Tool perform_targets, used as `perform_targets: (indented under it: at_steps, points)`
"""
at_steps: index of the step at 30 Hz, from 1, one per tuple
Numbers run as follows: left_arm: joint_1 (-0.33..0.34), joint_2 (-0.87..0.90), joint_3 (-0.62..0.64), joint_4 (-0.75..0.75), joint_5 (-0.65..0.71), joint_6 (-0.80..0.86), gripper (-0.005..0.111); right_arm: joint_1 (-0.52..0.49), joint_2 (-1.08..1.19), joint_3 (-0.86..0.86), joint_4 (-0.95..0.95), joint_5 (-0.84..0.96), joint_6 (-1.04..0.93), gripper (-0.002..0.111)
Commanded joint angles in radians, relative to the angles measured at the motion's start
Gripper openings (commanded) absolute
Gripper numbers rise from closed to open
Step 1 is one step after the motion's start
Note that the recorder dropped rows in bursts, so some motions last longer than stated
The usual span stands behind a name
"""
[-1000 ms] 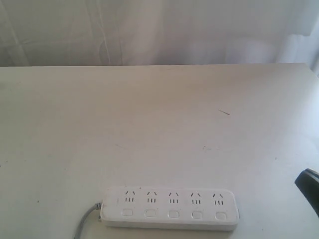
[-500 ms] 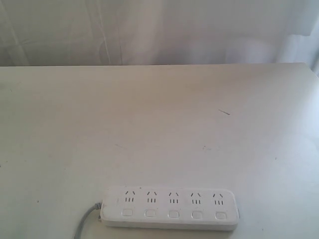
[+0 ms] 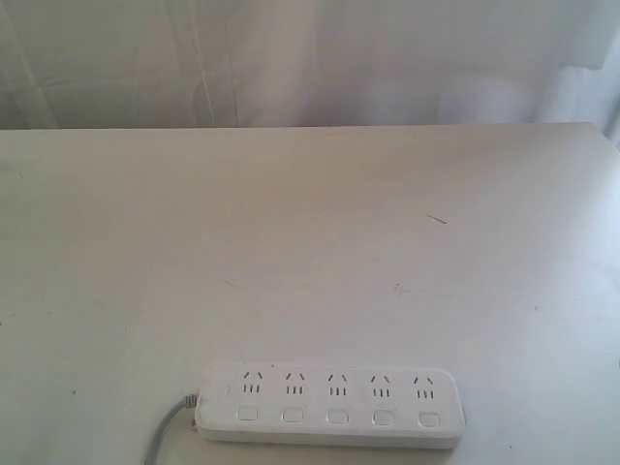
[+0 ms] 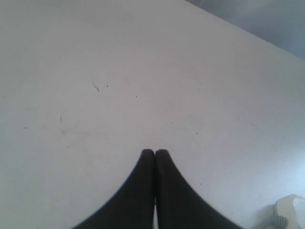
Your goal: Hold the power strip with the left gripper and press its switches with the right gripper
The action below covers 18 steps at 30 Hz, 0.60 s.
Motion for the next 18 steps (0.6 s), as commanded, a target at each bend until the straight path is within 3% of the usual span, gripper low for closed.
perform_targets:
  at_steps: [1,5,18]
  points:
    - [0.001,-0.004,0.004,-0.007,-0.003,-0.005,0.0,-0.004,-0.005,0.005,0.234,0.039,-0.299,0.0]
    - [0.001,-0.004,0.004,-0.007,-0.003,-0.005,0.0,-0.004,-0.005,0.005,0.389,0.066,-0.469,0.0]
    - [0.001,-0.004,0.004,-0.007,-0.003,-0.005,0.0,-0.008,-0.005,0.005,0.384,0.082,-0.449,0.0]
